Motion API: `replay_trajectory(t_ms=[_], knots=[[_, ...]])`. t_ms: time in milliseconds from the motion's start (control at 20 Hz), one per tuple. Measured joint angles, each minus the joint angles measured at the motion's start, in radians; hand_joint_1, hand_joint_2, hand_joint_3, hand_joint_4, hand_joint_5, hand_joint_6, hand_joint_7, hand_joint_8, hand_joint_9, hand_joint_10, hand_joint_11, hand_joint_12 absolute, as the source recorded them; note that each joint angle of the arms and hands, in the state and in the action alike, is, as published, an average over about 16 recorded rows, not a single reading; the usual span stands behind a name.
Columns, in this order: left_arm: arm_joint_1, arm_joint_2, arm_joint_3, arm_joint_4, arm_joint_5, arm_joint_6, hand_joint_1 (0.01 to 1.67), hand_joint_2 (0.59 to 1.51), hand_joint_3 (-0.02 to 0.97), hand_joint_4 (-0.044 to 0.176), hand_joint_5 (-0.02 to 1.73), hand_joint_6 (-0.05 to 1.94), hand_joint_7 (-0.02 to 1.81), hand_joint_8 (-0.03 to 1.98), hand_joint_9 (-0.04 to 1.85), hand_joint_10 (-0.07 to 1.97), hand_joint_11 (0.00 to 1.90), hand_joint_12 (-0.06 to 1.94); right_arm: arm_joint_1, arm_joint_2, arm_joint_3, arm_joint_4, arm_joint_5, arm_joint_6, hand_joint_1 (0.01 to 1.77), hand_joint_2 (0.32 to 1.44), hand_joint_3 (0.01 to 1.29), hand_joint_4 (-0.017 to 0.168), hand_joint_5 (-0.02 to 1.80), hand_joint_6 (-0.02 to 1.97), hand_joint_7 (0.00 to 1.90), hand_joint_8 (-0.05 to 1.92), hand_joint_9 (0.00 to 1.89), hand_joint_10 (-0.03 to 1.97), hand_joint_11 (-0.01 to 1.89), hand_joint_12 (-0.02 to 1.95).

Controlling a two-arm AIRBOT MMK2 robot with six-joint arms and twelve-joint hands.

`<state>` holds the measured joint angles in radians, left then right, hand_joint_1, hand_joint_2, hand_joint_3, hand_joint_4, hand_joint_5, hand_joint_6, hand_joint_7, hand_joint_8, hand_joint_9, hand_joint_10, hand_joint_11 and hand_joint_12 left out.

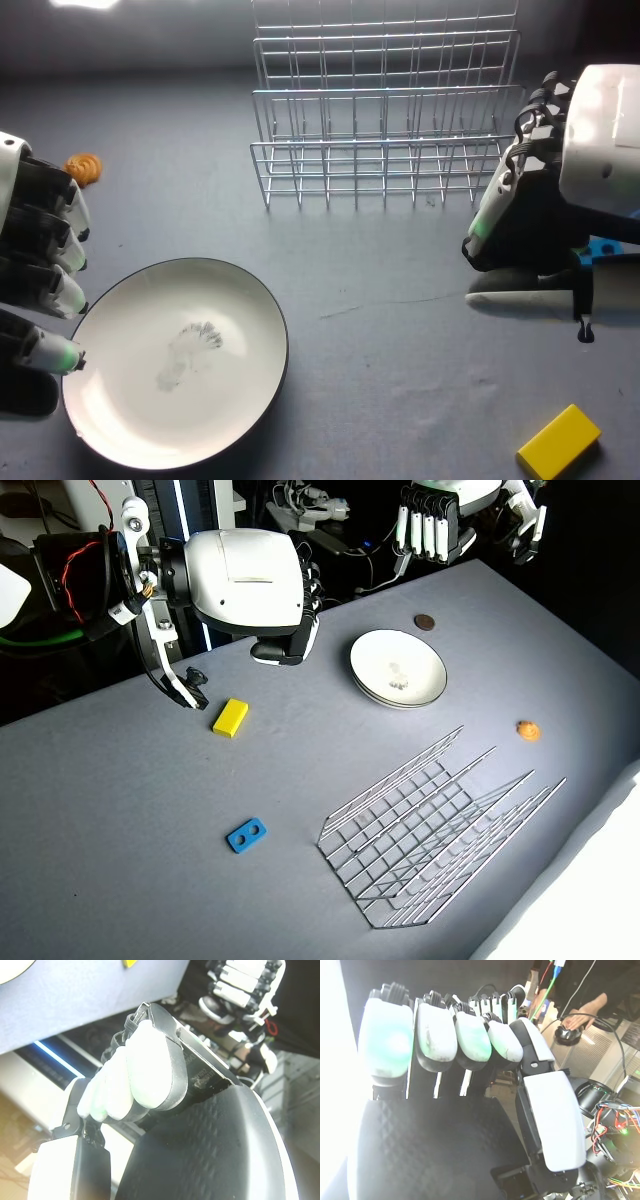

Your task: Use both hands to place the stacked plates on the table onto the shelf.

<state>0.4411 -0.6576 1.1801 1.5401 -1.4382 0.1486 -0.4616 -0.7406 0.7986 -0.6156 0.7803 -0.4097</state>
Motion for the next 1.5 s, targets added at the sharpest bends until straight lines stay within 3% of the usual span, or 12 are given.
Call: replay_trajectory(t_ms=[200,400,550,650,1050,1300,1500], knots=[[0.004,0.0,0.009,-0.005,-0.003,0.008,0.13,1.172,0.019,0.023,0.43,0.54,0.47,0.5,0.53,0.5,0.58,0.52,0.0,0.0,0.0,0.016,-0.012,-0.015,0.21,1.19,0.03,-0.003,0.48,0.65,0.5,0.61,0.53,0.63,0.55,0.71],[0.006,0.0,0.013,-0.019,-0.003,0.014,0.1,1.165,0.014,0.017,0.34,0.4,0.36,0.37,0.4,0.37,0.43,0.38,0.0,-0.001,0.0,0.026,-0.022,-0.028,0.41,1.15,0.03,-0.004,0.36,0.49,0.37,0.46,0.4,0.47,0.41,0.58],[0.012,0.0,0.016,-0.034,-0.004,0.012,0.03,1.144,0.007,-0.003,0.14,0.11,0.13,0.09,0.15,0.09,0.17,0.09,0.0,-0.002,0.0,0.037,-0.031,-0.045,0.55,1.1,0.02,-0.005,0.16,0.19,0.17,0.17,0.18,0.17,0.18,0.35],[0.016,-0.001,0.018,-0.042,-0.005,0.001,0.02,1.146,0.0,0.001,0.08,0.01,0.05,0.0,0.05,0.0,0.05,0.0,0.001,-0.003,0.0,0.045,-0.036,-0.056,0.68,1.07,0.02,-0.006,0.08,0.05,0.08,0.03,0.09,0.03,0.06,0.28],[0.025,0.0,0.009,-0.022,-0.009,-0.059,0.02,1.147,0.002,-0.001,0.06,0.0,0.03,0.0,0.02,0.0,0.02,-0.01,0.0,-0.006,0.0,0.047,-0.047,-0.079,1.22,1.01,0.02,-0.006,0.06,0.02,0.03,0.01,0.05,0.01,0.02,0.38],[0.043,0.001,0.004,0.037,-0.012,-0.097,0.02,1.148,0.003,-0.001,0.06,0.01,0.04,0.01,0.02,0.0,0.02,-0.01,-0.003,-0.01,0.0,0.016,-0.044,-0.081,1.25,1.01,0.02,-0.006,0.07,0.02,0.03,0.01,0.05,0.01,0.02,0.4],[0.085,0.001,0.001,0.077,0.003,-0.101,0.02,1.144,0.005,-0.001,0.05,0.01,0.03,0.01,0.02,0.0,0.02,-0.01,-0.008,-0.013,0.0,-0.023,-0.039,-0.078,1.25,1.01,0.02,-0.004,0.07,0.02,0.03,0.01,0.04,0.01,0.02,0.37]])
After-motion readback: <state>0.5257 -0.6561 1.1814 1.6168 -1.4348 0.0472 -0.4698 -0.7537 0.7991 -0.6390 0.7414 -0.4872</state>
